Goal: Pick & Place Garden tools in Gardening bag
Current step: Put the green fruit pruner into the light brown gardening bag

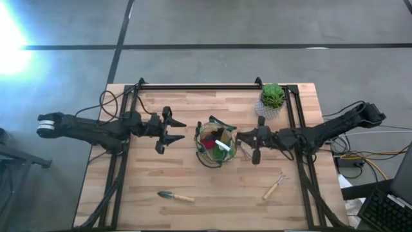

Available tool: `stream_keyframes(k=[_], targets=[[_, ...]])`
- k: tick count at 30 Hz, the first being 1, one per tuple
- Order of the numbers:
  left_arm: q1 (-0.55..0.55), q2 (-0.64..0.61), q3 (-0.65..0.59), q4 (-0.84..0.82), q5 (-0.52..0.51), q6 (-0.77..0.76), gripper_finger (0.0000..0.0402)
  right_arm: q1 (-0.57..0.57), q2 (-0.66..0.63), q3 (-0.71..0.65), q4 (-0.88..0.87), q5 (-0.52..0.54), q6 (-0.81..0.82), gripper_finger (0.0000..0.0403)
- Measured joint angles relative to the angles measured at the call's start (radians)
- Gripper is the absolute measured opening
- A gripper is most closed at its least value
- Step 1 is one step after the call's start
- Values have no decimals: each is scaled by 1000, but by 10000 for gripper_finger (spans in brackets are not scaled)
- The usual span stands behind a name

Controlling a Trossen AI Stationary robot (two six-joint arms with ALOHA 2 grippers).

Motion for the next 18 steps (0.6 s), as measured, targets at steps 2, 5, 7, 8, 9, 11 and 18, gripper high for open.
stream_keyframes(k=[2, 5, 7, 8, 9, 11, 18], targets=[[0, 0, 0, 0, 0, 0, 223, -2, 0, 0, 0, -5, 11, 15], [0, 0, 0, 0, 0, 0, 223, -1, 0, -3, -1, -8, 18, 15], [0, 0, 0, 0, 0, -1, 223, -2, 13, -5, 1, -7, 31, 15], [0, 0, 0, 0, 0, -1, 223, -3, 22, -7, 0, -7, 38, 15], [0, 0, 0, 0, 0, -1, 223, -3, 34, -8, 0, -8, 44, 15], [0, 0, 0, 0, 0, -1, 223, -4, 65, -8, 24, -8, 47, 15], [0, 0, 0, 0, 0, -2, 223, -8, 143, -5, 57, -5, 75, 15]])
